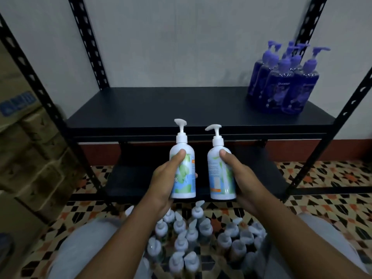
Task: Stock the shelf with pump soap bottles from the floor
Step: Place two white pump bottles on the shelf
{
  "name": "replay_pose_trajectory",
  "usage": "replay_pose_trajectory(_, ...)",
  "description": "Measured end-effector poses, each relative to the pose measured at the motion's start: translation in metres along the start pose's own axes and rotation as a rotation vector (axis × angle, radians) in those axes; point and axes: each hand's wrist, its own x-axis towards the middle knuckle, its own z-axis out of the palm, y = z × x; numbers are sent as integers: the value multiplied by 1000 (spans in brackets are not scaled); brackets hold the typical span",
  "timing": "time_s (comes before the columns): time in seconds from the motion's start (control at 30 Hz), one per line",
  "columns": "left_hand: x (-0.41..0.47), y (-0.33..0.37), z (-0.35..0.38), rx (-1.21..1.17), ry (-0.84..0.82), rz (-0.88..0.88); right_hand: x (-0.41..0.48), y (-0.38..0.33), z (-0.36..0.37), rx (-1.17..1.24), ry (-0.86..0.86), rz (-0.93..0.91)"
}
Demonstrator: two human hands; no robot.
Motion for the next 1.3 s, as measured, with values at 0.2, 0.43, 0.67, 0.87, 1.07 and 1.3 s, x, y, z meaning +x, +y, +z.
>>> replay_pose_trajectory(0.2, 5, -7, 1, -63, -46, -69, 2, 3, -2, 184, -67, 36)
replay_pose_trajectory(0.43, 10, -20, 8, 68, -6, -33, 2, 11, -9, 85, -42, 21)
replay_pose_trajectory(0.67, 11, -27, 10, 212, 35, 98, -5, 17, -9, -223, 3, -111)
replay_pose_trajectory(0.87, 8, -27, 10, 234, 37, 134, -9, 17, -5, -244, 72, -184)
replay_pose_trajectory(1.07, 4, -28, 10, 265, 19, 142, -7, 18, -3, -236, 87, -199)
replay_pose_trajectory(1.3, 13, -11, 15, 354, 41, 231, 2, 3, 3, -200, 87, -204)
